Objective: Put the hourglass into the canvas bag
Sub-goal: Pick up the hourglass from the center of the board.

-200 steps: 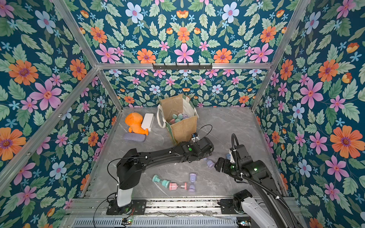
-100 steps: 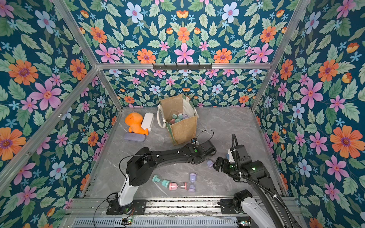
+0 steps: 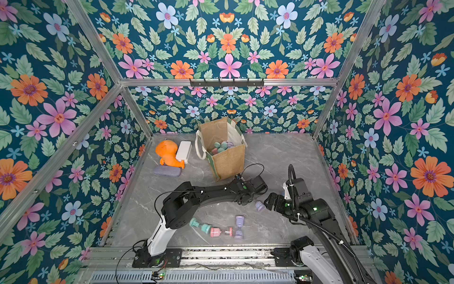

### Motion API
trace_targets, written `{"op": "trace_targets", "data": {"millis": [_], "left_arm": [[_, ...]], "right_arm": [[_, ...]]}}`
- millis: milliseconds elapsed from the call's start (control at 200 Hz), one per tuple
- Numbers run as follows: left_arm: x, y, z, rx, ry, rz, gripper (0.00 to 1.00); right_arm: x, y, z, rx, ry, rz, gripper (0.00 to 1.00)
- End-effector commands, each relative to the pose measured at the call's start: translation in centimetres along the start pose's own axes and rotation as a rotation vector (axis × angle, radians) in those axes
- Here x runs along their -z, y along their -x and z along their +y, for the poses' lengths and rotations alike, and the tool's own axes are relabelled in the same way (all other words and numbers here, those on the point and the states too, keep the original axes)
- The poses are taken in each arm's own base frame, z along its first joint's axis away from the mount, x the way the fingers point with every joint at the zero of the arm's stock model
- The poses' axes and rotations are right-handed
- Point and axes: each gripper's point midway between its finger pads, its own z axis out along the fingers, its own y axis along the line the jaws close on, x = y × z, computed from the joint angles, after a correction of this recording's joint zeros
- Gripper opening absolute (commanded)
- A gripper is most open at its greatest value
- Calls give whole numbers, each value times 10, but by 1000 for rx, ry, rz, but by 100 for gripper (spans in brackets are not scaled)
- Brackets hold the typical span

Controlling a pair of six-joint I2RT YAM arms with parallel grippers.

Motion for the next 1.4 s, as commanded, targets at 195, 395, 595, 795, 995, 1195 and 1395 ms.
{"op": "trace_targets", "data": {"millis": [195,395,595,795,995,1195,1395], "left_arm": [[-11,-1,14,13,46,2,54],[-11,-3,13,19,41,12,51],[-5,-10,5,35,7,57,54],[-2,-9,4,49,5,45,53],[-7,-11,8,51,20,49,49],[-3,-3,7,51,14,22,41],[17,16,2,45,-19,-58,36]], "right_arm": [[2,7,1,3,-2,-33,99],[2,7,2,1,-2,-33,99],[5,6,1,8,-8,-35,99],[7,7,1,11,-6,-43,99],[11,7,3,18,0,-49,99],[13,8,5,23,13,-62,99],[19,13,16,51,57,-80,99]]}}
